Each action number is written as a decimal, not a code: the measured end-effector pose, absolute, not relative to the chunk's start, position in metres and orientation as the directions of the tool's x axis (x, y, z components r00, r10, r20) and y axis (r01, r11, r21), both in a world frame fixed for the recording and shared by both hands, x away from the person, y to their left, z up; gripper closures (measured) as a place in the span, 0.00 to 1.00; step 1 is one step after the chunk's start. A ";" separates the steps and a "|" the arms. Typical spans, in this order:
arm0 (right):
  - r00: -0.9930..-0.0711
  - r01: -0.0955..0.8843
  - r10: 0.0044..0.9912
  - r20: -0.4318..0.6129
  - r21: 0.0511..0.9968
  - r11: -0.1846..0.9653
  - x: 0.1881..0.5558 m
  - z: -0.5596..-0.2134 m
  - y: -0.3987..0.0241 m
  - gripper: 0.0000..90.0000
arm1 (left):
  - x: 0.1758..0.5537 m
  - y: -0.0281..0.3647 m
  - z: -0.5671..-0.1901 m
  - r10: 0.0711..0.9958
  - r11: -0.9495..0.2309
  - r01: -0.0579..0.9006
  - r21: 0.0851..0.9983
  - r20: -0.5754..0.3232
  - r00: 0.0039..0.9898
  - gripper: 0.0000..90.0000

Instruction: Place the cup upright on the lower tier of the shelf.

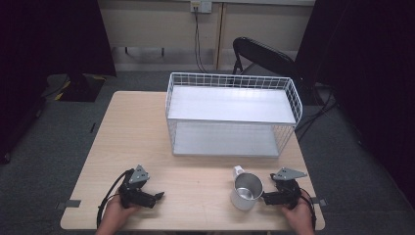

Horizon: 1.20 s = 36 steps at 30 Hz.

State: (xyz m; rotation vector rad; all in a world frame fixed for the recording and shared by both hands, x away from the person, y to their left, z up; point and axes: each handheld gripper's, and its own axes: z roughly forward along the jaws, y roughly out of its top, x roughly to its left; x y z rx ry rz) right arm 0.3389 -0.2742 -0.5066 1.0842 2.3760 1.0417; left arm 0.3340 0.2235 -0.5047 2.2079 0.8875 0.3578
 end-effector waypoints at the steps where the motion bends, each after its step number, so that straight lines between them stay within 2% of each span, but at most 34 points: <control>1: -0.657 0.514 0.754 0.005 0.734 0.443 0.339 -0.507 -0.274 0.16 | 0.334 0.223 -0.505 0.692 -0.502 0.492 0.711 -0.011 0.722 0.03; 13: -0.647 0.522 0.763 0.008 0.734 0.435 0.335 -0.506 -0.277 0.16 | 0.333 0.223 -0.505 0.693 -0.501 0.492 0.712 -0.011 0.721 0.03; 19: -0.621 0.555 0.783 0.032 0.723 0.411 0.334 -0.502 -0.280 0.18 | 0.333 0.223 -0.505 0.693 -0.501 0.492 0.713 -0.010 0.721 0.03; 32: -0.627 0.540 0.778 0.049 0.747 0.387 0.335 -0.475 -0.278 0.23 | 0.333 0.223 -0.505 0.692 -0.502 0.492 0.711 -0.011 0.721 0.03; 36: -0.635 0.539 0.771 0.057 0.747 0.389 0.337 -0.468 -0.279 0.22 | 0.333 0.223 -0.505 0.693 -0.501 0.492 0.712 -0.011 0.721 0.03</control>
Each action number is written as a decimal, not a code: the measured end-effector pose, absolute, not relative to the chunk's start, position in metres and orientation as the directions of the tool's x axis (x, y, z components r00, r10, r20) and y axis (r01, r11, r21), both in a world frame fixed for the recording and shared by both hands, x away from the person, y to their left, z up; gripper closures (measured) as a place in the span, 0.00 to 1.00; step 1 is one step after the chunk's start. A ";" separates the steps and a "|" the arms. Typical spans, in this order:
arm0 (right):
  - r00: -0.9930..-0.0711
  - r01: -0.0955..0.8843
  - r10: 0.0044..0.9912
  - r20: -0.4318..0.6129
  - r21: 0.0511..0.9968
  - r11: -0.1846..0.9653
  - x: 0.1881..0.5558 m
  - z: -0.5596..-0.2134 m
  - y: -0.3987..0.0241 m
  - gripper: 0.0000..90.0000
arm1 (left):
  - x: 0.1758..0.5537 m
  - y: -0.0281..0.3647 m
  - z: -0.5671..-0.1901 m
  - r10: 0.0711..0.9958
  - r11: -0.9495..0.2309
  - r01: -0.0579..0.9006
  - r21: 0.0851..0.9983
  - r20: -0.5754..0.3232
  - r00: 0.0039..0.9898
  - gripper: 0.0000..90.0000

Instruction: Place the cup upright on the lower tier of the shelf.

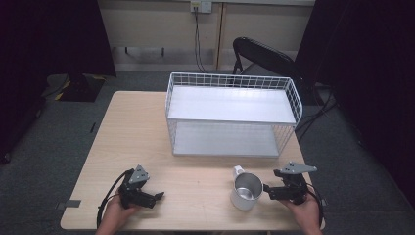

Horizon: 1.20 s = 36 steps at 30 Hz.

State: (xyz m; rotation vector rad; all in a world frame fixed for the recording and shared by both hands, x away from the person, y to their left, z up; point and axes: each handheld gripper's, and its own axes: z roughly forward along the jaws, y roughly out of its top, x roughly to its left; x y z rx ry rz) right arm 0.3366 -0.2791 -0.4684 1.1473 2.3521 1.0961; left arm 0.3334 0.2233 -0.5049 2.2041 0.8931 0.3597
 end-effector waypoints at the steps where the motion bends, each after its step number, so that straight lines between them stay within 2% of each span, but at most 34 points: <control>1: -0.636 0.536 0.770 0.051 0.747 0.394 0.337 -0.467 -0.279 0.22 | 0.333 0.223 -0.505 0.693 -0.501 0.492 0.712 -0.011 0.721 0.03; 36: -0.640 0.523 0.767 0.047 0.758 0.389 0.343 -0.412 -0.276 0.23 | 0.334 0.223 -0.505 0.703 -0.499 0.503 0.706 -0.011 0.711 0.00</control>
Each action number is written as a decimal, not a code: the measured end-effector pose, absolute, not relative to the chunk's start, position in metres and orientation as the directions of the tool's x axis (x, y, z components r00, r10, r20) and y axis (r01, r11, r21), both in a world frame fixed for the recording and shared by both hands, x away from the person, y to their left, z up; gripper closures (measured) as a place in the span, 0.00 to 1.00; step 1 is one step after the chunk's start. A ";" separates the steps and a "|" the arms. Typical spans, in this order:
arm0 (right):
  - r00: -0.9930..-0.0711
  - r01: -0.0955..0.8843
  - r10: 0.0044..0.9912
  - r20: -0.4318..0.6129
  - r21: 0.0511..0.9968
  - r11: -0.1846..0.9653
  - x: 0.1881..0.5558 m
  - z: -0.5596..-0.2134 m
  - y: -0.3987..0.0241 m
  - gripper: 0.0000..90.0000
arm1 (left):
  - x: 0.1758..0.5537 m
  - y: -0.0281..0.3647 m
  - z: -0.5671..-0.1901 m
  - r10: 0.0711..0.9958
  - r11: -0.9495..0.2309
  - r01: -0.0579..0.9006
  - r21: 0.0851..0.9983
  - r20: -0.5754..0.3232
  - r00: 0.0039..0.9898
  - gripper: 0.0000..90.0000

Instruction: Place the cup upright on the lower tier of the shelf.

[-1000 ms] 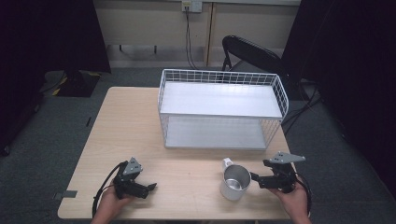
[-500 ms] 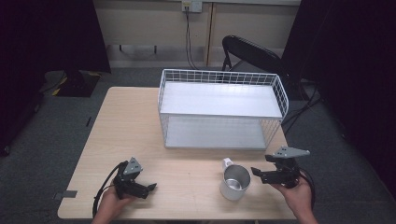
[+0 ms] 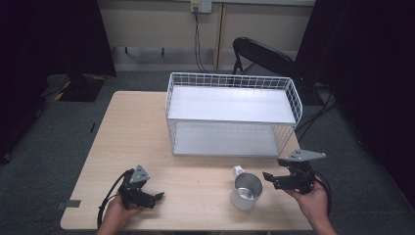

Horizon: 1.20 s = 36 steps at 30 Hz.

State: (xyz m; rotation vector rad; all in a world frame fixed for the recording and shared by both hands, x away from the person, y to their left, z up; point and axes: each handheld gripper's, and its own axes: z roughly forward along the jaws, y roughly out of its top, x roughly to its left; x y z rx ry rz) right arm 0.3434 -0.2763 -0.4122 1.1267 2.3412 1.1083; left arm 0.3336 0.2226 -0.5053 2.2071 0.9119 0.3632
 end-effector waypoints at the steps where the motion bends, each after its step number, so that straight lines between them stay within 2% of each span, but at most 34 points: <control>1: -0.645 0.516 0.763 0.046 0.762 0.391 0.343 -0.410 -0.274 0.23 | 0.334 0.223 -0.505 0.703 -0.498 0.503 0.706 -0.011 0.711 0.00; 27: -0.686 0.504 0.723 0.083 0.771 0.389 0.336 -0.410 -0.251 0.28 | 0.333 0.223 -0.505 0.704 -0.498 0.504 0.706 -0.010 0.710 0.00; 31: -0.691 0.501 0.718 0.084 0.772 0.391 0.334 -0.412 -0.247 0.31 | 0.333 0.223 -0.505 0.704 -0.497 0.504 0.706 -0.011 0.710 0.00; 32: -0.693 0.501 0.715 0.089 0.773 0.389 0.333 -0.414 -0.246 0.35 | 0.333 0.223 -0.505 0.704 -0.497 0.504 0.706 -0.010 0.710 0.00; 36: -0.693 0.505 0.714 0.101 0.774 0.381 0.331 -0.417 -0.245 0.40 | 0.333 0.223 -0.505 0.704 -0.498 0.504 0.706 -0.010 0.710 0.00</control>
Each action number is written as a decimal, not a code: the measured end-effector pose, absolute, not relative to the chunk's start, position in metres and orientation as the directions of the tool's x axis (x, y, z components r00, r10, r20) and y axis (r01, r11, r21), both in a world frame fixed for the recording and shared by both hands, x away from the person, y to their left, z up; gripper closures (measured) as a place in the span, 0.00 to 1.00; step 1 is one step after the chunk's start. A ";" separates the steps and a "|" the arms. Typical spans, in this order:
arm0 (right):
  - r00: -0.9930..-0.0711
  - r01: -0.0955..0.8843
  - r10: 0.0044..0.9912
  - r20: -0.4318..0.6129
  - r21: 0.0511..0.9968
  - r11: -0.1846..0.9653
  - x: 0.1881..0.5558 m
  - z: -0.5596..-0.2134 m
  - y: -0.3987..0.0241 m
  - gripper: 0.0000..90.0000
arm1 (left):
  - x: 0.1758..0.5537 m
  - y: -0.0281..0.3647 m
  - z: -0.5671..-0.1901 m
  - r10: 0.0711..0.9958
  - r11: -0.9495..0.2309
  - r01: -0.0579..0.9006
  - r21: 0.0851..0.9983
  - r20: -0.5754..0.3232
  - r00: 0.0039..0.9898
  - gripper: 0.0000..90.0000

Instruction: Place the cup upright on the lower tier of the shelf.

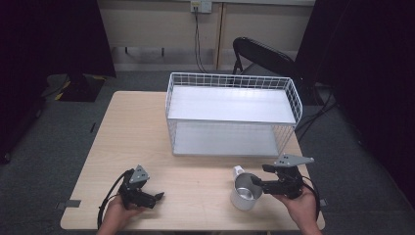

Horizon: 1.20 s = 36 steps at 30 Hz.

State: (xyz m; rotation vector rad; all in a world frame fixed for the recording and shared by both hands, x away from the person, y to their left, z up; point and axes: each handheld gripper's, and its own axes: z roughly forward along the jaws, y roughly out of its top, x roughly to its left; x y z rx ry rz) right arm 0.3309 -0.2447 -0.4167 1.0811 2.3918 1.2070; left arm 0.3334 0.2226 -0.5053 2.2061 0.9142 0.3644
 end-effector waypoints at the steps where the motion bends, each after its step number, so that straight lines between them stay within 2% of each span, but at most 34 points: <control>1: -0.692 0.509 0.714 0.105 0.772 0.380 0.329 -0.420 -0.244 0.42 | 0.333 0.223 -0.505 0.704 -0.498 0.504 0.706 -0.010 0.710 0.00; 24: -0.684 0.543 0.718 0.127 0.746 0.385 0.324 -0.435 -0.237 0.71 | 0.333 0.223 -0.505 0.704 -0.498 0.504 0.706 -0.010 0.710 0.00; 36: -0.692 0.533 0.716 0.094 0.735 0.419 0.326 -0.433 -0.230 0.88 | 0.333 0.223 -0.505 0.704 -0.498 0.504 0.706 -0.010 0.710 0.00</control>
